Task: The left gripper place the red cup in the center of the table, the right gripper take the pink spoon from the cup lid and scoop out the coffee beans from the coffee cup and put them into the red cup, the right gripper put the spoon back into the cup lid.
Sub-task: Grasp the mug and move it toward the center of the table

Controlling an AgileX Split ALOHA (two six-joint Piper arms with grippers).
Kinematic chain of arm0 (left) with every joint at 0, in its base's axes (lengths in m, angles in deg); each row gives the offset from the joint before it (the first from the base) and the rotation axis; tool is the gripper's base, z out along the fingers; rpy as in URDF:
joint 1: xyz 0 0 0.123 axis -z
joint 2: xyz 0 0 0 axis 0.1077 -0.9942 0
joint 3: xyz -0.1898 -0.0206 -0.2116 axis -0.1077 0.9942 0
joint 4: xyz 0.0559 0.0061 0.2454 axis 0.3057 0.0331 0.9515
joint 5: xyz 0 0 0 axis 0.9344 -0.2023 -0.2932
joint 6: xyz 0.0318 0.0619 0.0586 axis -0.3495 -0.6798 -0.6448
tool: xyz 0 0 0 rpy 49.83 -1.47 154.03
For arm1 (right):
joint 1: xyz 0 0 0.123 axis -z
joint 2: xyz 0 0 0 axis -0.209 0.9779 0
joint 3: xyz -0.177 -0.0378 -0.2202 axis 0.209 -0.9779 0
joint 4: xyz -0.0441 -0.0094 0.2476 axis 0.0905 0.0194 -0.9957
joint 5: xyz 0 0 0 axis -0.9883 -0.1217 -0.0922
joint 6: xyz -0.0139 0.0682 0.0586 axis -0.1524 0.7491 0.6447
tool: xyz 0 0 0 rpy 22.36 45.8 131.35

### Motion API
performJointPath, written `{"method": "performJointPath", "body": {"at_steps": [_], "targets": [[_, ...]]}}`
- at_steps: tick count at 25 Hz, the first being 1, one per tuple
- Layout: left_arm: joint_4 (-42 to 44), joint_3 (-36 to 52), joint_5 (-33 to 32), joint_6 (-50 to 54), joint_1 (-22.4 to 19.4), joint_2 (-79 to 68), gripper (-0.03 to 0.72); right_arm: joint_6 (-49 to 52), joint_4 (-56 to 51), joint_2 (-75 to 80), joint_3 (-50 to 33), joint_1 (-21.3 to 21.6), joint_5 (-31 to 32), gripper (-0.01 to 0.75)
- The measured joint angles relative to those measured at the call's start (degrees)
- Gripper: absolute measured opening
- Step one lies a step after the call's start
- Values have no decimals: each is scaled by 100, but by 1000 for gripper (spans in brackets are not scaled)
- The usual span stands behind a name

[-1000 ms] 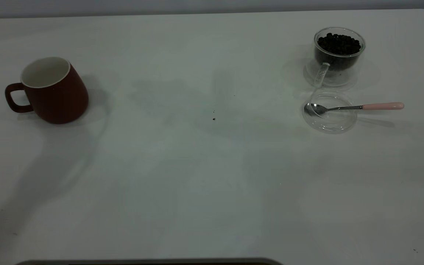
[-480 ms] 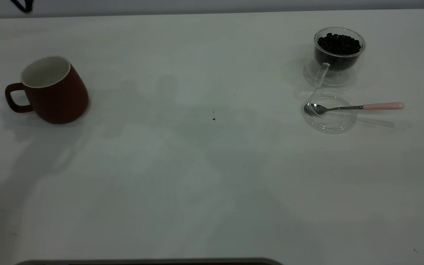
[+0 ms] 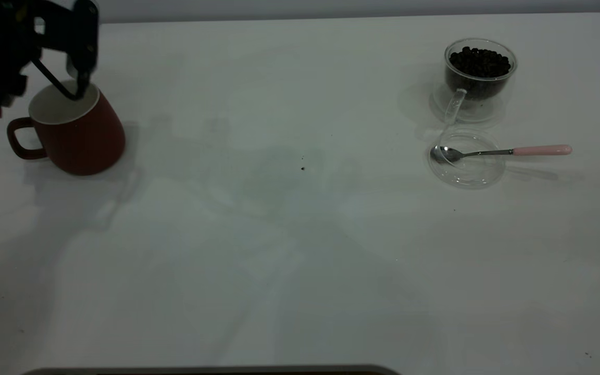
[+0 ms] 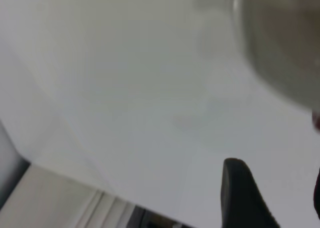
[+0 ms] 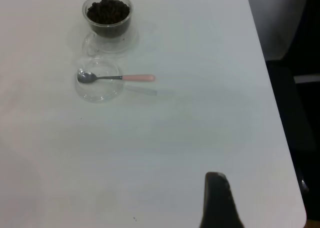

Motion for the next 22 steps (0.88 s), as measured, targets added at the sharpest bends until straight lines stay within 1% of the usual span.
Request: {"method": "performJointPath", "body": {"at_steps": [3, 11, 13, 16, 22], "targets": [[0, -4, 195, 0, 0, -103, 411, 0, 0, 0, 0, 0, 0, 519], [-113, -4, 260, -14, 0, -184, 411, 0, 0, 0, 0, 0, 0, 519], [-183, -13, 307, -13, 55, -184, 411, 0, 0, 0, 0, 0, 0, 519], [-337, -43, 420, -20, 246, -184, 411, 0, 0, 0, 0, 0, 0, 519], [-430, -60, 598, -12, 832, -184, 409, 0, 0, 0, 0, 0, 0, 519]]}}
